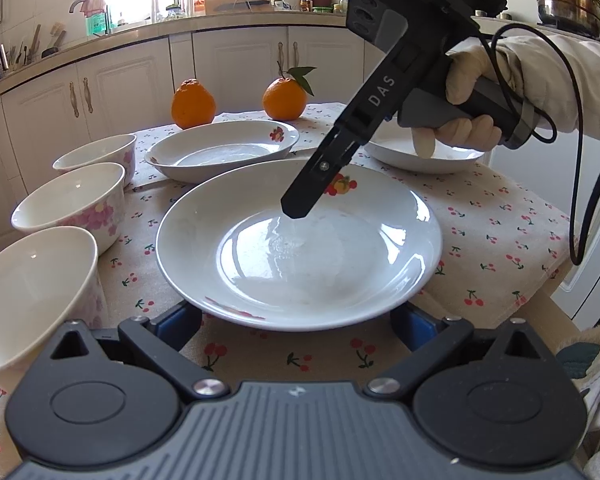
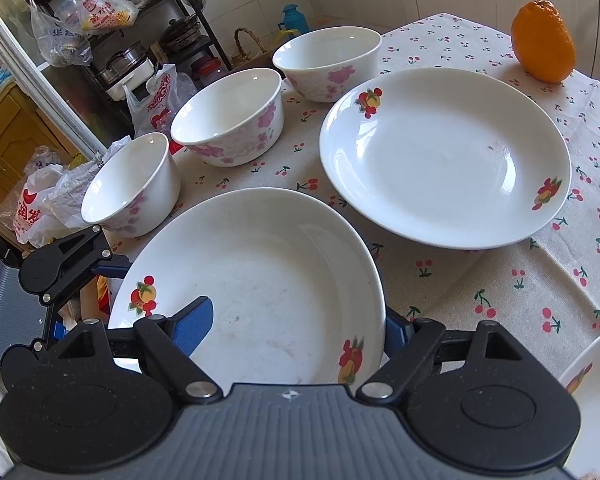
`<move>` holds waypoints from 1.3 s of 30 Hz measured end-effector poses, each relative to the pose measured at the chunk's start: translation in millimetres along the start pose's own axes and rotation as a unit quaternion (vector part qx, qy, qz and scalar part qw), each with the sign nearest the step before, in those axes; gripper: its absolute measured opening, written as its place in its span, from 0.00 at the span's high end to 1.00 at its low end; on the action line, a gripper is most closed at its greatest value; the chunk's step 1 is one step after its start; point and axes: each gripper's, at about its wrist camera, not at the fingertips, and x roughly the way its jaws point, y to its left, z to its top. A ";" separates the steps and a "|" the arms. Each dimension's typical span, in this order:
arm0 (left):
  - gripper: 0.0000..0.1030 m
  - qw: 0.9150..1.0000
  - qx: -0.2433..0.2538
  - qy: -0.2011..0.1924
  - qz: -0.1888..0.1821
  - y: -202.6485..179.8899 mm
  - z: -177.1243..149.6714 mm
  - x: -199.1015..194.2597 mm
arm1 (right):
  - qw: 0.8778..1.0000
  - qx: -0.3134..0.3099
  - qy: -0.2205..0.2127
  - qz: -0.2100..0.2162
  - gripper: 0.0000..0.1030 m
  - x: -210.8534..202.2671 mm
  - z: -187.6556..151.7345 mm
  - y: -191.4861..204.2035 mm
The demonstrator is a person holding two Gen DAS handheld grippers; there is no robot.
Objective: Organize plates and bowls
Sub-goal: 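Carry the large plate over the stained plate and lower it on top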
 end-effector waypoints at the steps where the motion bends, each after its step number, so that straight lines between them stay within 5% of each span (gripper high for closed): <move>1: 0.03 1.000 0.000 -0.002 -0.001 0.0 0.4 -0.8 | 1.000 -0.001 0.000 -0.002 0.14 -0.2 -0.2 0.7; 20: 0.03 0.998 0.035 -0.009 -0.049 -7.9 46.5 -4.2 | 0.998 0.010 -0.046 -0.046 0.14 -51.9 -13.5 -3.0; 39: 0.03 0.987 0.077 -0.003 -0.143 -49.4 108.2 69.5 | 0.985 0.080 -0.093 -0.119 0.13 -128.5 -61.2 -75.1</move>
